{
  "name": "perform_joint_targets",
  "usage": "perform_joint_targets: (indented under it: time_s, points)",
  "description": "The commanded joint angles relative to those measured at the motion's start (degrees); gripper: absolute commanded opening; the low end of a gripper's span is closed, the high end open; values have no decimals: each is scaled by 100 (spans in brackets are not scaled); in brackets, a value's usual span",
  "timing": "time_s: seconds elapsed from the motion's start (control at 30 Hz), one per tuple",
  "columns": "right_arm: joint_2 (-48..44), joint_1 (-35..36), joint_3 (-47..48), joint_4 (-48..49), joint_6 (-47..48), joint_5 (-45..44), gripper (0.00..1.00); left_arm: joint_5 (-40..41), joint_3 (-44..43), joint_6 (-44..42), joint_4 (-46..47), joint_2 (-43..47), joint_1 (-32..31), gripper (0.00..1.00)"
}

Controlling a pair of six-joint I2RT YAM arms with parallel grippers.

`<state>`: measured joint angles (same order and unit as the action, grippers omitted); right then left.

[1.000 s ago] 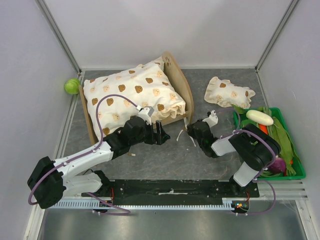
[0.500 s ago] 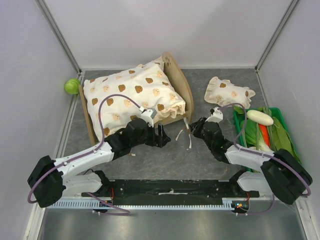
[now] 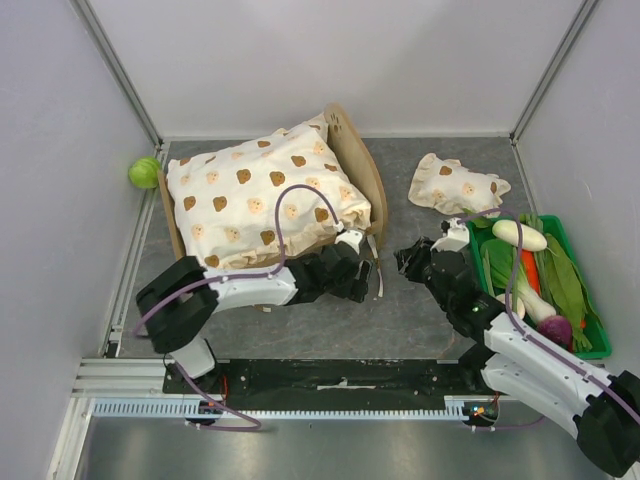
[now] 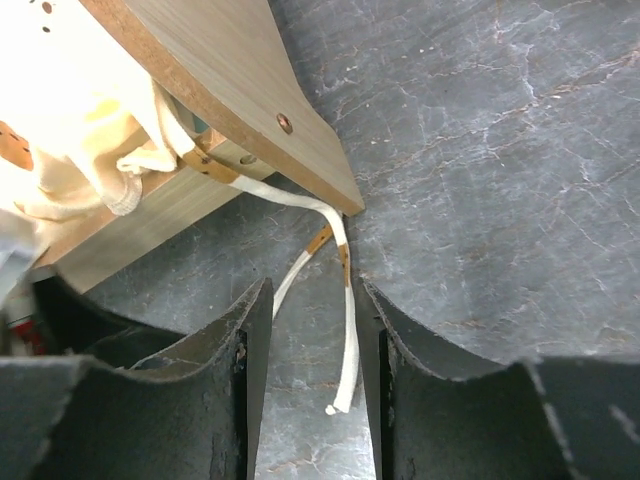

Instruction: Set up the pet bed

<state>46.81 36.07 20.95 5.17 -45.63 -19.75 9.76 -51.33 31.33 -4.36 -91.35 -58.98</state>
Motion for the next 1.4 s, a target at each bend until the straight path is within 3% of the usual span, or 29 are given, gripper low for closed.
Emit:
perform_joint_targets:
  time_s: [0.0,0.17,0.27,0.4,0.6,0.77,0.83,1.0,1.3,1.37]
  points:
    - [-294,-83,392,-745,238,172,46,527,-518,207,216,-759,-34,84]
    - [-576,-214,515,-991,370,348,47,720,-965,180,339,-1323,-35,82]
    - [-690,-320,524,-1097,423,402,48,738,-1255,180,304,-1710,-35,73]
    - [-796,-434,533,-1176,476,428,48,606,-1441,198,111,-1930,-70,42]
    - [-498,-680,997,-1167,897,305,52,431,-967,365,84,-1518,-228,2]
    - [749,-1085,2007,-1071,1687,1243,68,44,-414,470,391,-886,-605,2]
    - [1345,-1094,2553,-1097,2039,1797,70,-122,-255,593,558,-622,-684,2]
    - [2147,-1103,3292,-1018,2435,2256,75,-220,79,787,779,-138,-773,2]
    - [3210,-1103,4004,-939,2576,2292,77,-379,413,866,893,346,-790,2]
    - [3396,-1094,4162,-913,2655,2047,70,-334,440,866,893,398,-790,2]
